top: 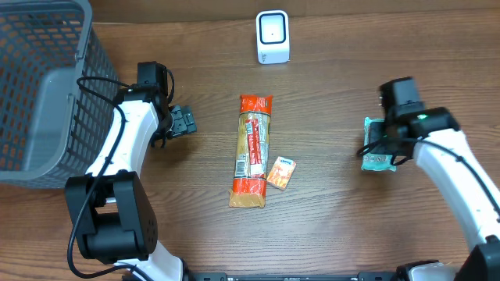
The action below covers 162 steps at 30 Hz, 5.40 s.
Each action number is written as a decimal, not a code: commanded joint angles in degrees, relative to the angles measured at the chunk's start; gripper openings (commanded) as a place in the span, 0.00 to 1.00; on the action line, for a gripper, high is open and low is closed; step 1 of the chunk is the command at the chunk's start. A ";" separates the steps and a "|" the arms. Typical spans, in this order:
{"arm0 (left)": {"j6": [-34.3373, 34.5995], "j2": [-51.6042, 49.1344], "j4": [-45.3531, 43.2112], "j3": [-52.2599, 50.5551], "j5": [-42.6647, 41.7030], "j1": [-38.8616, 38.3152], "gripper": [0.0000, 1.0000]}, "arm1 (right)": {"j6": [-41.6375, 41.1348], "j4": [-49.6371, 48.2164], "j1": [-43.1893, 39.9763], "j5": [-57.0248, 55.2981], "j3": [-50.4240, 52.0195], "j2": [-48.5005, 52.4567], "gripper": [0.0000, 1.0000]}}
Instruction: Scan the item barcode
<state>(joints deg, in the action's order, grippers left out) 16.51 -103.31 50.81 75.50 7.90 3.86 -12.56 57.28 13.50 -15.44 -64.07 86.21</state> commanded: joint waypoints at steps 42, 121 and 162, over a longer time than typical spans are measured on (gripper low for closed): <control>-0.24 0.22 -0.07 -0.07 -0.46 0.26 1.00 | -20.09 0.09 28.30 -7.52 -6.45 23.23 0.45; -0.24 0.22 -0.07 -0.07 -0.46 0.26 1.00 | 5.77 -15.08 -2.69 21.88 10.32 9.27 0.49; -0.24 0.22 -0.07 -0.07 -0.46 0.26 1.00 | 3.43 -18.23 -2.69 29.29 12.31 -14.29 0.04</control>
<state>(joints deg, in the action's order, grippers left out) 16.51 -103.31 50.83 75.50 7.90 3.86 -8.93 38.54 10.87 13.65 -49.56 77.12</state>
